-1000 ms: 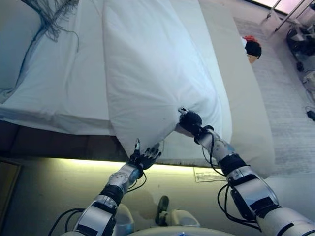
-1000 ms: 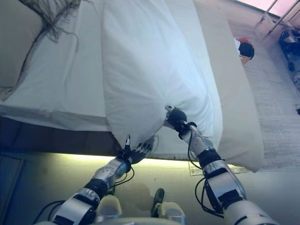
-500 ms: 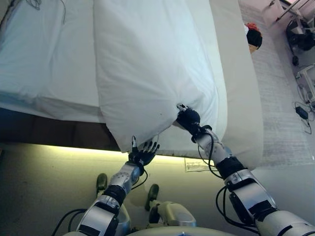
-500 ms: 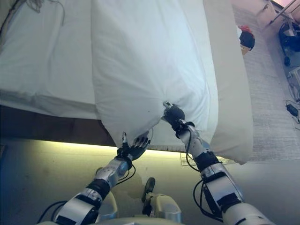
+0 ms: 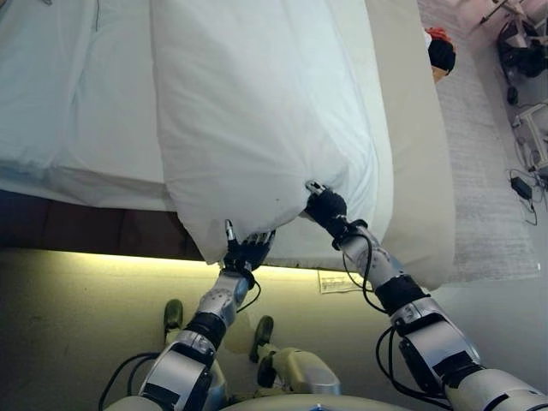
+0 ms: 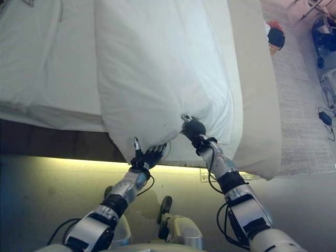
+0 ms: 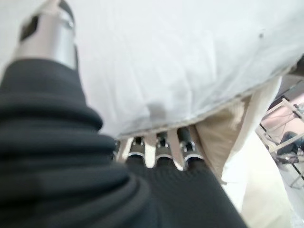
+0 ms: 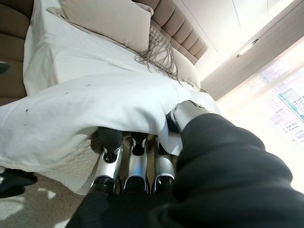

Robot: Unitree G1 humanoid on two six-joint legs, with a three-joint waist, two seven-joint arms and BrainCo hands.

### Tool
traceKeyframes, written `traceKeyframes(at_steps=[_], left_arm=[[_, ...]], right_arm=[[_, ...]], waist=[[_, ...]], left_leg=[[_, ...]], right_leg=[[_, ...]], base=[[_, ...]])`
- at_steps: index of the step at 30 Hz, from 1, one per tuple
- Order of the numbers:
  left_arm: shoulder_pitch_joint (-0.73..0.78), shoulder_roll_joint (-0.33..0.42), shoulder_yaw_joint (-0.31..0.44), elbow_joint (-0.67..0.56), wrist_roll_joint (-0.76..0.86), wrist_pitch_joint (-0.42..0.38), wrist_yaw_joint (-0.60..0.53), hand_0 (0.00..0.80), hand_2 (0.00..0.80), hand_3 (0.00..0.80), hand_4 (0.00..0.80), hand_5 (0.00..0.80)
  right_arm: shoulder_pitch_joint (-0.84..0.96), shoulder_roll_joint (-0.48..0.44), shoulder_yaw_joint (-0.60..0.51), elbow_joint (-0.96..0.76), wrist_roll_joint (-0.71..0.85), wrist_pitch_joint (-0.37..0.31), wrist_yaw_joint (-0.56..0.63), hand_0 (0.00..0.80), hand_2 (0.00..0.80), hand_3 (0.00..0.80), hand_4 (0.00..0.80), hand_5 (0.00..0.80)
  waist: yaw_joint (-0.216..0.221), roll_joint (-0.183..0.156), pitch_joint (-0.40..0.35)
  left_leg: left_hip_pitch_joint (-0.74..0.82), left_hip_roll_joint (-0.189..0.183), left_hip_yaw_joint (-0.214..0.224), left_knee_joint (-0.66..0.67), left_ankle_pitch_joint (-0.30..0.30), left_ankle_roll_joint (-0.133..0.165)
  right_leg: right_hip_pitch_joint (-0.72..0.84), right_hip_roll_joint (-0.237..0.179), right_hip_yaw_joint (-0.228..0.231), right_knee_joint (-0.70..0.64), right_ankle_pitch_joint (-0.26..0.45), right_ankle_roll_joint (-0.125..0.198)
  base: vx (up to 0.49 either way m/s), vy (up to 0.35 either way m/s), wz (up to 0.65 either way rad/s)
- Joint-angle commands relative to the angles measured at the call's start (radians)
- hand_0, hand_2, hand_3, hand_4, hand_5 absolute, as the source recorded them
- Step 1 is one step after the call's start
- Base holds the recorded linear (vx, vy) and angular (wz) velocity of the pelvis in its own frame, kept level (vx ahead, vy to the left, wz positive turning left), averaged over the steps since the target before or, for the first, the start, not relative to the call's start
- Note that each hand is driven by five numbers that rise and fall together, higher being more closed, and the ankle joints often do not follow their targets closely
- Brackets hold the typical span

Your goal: Make the bed neatly

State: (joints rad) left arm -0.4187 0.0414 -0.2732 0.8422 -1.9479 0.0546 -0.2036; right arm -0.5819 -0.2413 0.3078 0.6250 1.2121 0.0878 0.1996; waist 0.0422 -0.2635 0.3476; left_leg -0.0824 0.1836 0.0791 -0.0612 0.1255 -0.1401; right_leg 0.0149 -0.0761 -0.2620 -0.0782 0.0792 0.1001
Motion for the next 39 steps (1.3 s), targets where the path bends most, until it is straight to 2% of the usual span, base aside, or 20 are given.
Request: traceKeyframes(at_steps=[1, 6, 16, 18, 19, 20, 21, 23, 28, 29, 30, 36, 39], left_arm=[[-0.092, -0.095, -0.009, -0.063, -0.024, 0.015, -0.098, 0.000, 0.000, 0.000, 0.000, 0.000], [-0.112, -0.093, 0.015, -0.076, -0.024, 0.019, -0.157, 0.000, 0.000, 0.000, 0.000, 0.000], [-0.114, -0.079, 0.015, -0.070, -0.024, 0.006, -0.134, 0.000, 0.000, 0.000, 0.000, 0.000], [-0.110, -0.075, 0.019, -0.064, -0.024, 0.005, -0.134, 0.066, 0.066, 0.066, 0.066, 0.066], [-0.110, -0.073, 0.019, -0.062, -0.024, 0.001, -0.132, 0.132, 0.132, 0.132, 0.132, 0.132], [-0.110, -0.069, 0.021, -0.059, -0.024, 0.000, -0.131, 0.125, 0.125, 0.125, 0.125, 0.125], [-0.110, -0.068, 0.022, -0.059, -0.024, -0.006, -0.124, 0.163, 0.163, 0.163, 0.163, 0.163], [-0.109, -0.065, 0.026, -0.057, -0.024, -0.021, -0.115, 0.800, 0.800, 0.800, 0.800, 0.800], [-0.105, -0.054, 0.025, -0.058, -0.024, -0.044, -0.088, 0.800, 0.800, 0.800, 0.800, 0.800], [-0.103, -0.053, 0.027, -0.058, -0.024, -0.052, -0.080, 0.800, 0.800, 0.800, 0.800, 0.800], [-0.100, -0.050, 0.029, -0.056, -0.024, -0.054, -0.077, 0.800, 0.800, 0.800, 0.800, 0.800], [-0.073, -0.025, 0.055, -0.040, -0.024, -0.065, -0.084, 0.800, 0.800, 0.800, 0.800, 0.800], [-0.039, -0.011, 0.070, -0.045, -0.024, -0.064, -0.094, 0.800, 0.800, 0.800, 0.800, 0.800]], right_arm=[[-0.003, -0.017, -0.009, -0.143, 0.053, -0.052, 0.076, 0.800, 0.800, 0.800, 0.800, 0.800], [0.008, -0.009, -0.001, -0.135, 0.052, -0.047, 0.079, 0.800, 0.800, 0.800, 0.800, 0.800], [0.010, 0.006, 0.000, -0.111, 0.054, -0.031, 0.074, 0.800, 0.800, 0.800, 0.800, 0.800], [0.009, 0.007, 0.000, -0.105, 0.048, -0.029, 0.072, 0.800, 0.800, 0.800, 0.800, 0.800], [0.009, 0.009, 0.002, -0.104, 0.045, -0.030, 0.070, 0.800, 0.800, 0.800, 0.800, 0.800], [0.009, 0.007, 0.002, -0.103, 0.043, -0.027, 0.069, 0.800, 0.800, 0.800, 0.800, 0.800], [0.010, 0.007, 0.002, -0.101, 0.043, -0.026, 0.068, 0.800, 0.800, 0.800, 0.800, 0.800], [0.012, 0.009, 0.001, -0.096, 0.039, -0.022, 0.067, 0.800, 0.800, 0.800, 0.800, 0.800], [0.023, 0.009, 0.003, -0.083, 0.003, -0.001, 0.056, 0.800, 0.800, 0.800, 0.800, 0.800], [0.026, 0.009, 0.004, -0.078, -0.014, 0.008, 0.046, 0.574, 0.574, 0.574, 0.574, 0.574], [0.028, 0.008, 0.006, -0.075, -0.031, 0.019, 0.033, 0.000, 0.000, 0.000, 0.000, 0.000], [0.081, -0.002, 0.014, -0.030, -0.121, 0.099, 0.019, 0.000, 0.000, 0.000, 0.000, 0.000], [0.152, -0.006, 0.016, -0.013, -0.184, 0.141, 0.052, 0.000, 0.000, 0.000, 0.000, 0.000]], waist=[[-0.006, 0.006, -0.027], [-0.009, 0.010, -0.033], [-0.001, 0.023, -0.046], [0.002, 0.026, -0.049], [0.002, 0.028, -0.049], [0.003, 0.029, -0.050], [0.003, 0.031, -0.053], [0.004, 0.034, -0.056], [0.005, 0.043, -0.063], [0.005, 0.046, -0.065], [0.005, 0.048, -0.067], [0.002, 0.069, -0.092], [0.000, 0.080, -0.106]], left_leg=[[0.013, 0.034, 0.023, -0.008, -0.033, 0.015], [0.020, 0.034, 0.025, -0.009, -0.035, 0.013], [0.037, 0.028, 0.018, -0.011, -0.040, 0.013], [0.040, 0.028, 0.016, -0.011, -0.040, 0.013], [0.042, 0.026, 0.015, -0.012, -0.041, 0.013], [0.042, 0.026, 0.015, -0.012, -0.040, 0.013], [0.044, 0.025, 0.015, -0.012, -0.041, 0.014], [0.045, 0.024, 0.014, -0.012, -0.041, 0.013], [0.056, 0.017, 0.010, -0.016, -0.044, 0.015], [0.058, 0.016, 0.010, -0.016, -0.044, 0.015], [0.060, 0.014, 0.009, -0.016, -0.044, 0.015], [0.081, 0.004, 0.010, -0.021, -0.045, 0.014], [0.091, -0.002, 0.009, -0.024, -0.045, 0.015]], right_leg=[[-0.042, -0.057, 0.017, 0.054, 0.045, 0.059], [-0.038, -0.058, 0.017, 0.055, 0.041, 0.059], [-0.021, -0.065, 0.007, 0.056, 0.036, 0.060], [-0.018, -0.066, 0.005, 0.057, 0.035, 0.061], [-0.017, -0.067, 0.005, 0.058, 0.035, 0.061], [-0.016, -0.067, 0.005, 0.058, 0.034, 0.061], [-0.015, -0.068, 0.004, 0.057, 0.034, 0.061], [-0.013, -0.069, 0.003, 0.058, 0.033, 0.062], [-0.003, -0.073, 0.000, 0.054, 0.034, 0.063], [0.000, -0.074, 0.000, 0.053, 0.034, 0.064], [0.001, -0.075, 0.000, 0.053, 0.034, 0.064], [0.023, -0.082, 0.004, 0.047, 0.028, 0.063], [0.032, -0.087, 0.005, 0.045, 0.025, 0.064]], base=[[0.000, 0.000, 0.00], [0.000, 0.000, 0.00], [0.007, 0.004, 0.01], [0.031, 0.018, 0.04], [0.014, 0.020, 0.03], [0.000, 0.000, 0.00], [0.000, 0.000, 0.00], [0.000, 0.000, 0.00], [0.014, 0.020, 0.05], [0.013, 0.034, 0.06], [0.015, 0.040, 0.05], [0.025, 0.076, 0.02], [0.021, 0.082, 0.00]])
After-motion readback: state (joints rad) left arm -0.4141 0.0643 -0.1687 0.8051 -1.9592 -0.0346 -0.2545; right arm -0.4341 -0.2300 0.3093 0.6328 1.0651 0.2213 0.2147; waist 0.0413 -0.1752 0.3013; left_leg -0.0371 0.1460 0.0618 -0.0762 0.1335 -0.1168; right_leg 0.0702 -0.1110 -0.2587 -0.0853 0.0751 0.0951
